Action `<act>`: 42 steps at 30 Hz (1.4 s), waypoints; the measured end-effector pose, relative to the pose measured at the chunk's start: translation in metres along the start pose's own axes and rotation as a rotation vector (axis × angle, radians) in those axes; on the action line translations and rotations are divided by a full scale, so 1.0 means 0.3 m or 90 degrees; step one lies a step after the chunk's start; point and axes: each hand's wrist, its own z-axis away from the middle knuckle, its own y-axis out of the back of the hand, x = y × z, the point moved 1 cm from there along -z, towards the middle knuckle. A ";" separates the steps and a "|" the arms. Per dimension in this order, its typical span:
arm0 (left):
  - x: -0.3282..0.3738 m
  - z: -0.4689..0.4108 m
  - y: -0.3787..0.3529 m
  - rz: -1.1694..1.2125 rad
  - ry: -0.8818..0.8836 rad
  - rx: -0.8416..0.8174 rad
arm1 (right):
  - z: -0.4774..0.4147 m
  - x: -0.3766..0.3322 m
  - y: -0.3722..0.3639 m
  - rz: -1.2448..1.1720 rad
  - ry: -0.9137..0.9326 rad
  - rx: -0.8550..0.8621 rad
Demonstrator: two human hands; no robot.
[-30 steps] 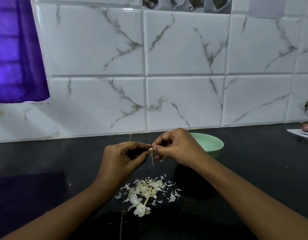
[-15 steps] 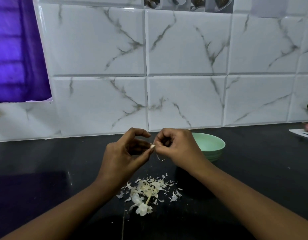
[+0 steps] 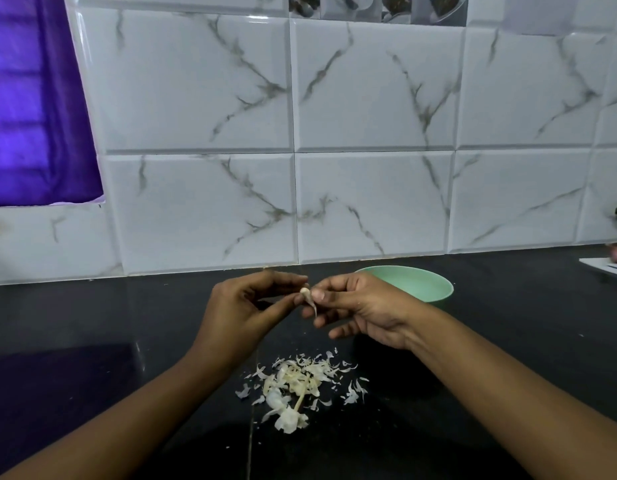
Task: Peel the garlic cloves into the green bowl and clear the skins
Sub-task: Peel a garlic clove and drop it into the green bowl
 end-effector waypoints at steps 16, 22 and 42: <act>-0.109 0.009 -0.009 -0.414 0.328 -0.464 | -0.081 0.109 0.018 0.691 0.043 0.147; -0.109 0.010 -0.008 -0.405 0.318 -0.493 | -0.112 0.092 -0.008 0.821 0.068 0.152; -0.123 0.017 -0.034 -0.415 0.311 -0.480 | -0.111 0.164 -0.017 1.028 0.310 0.074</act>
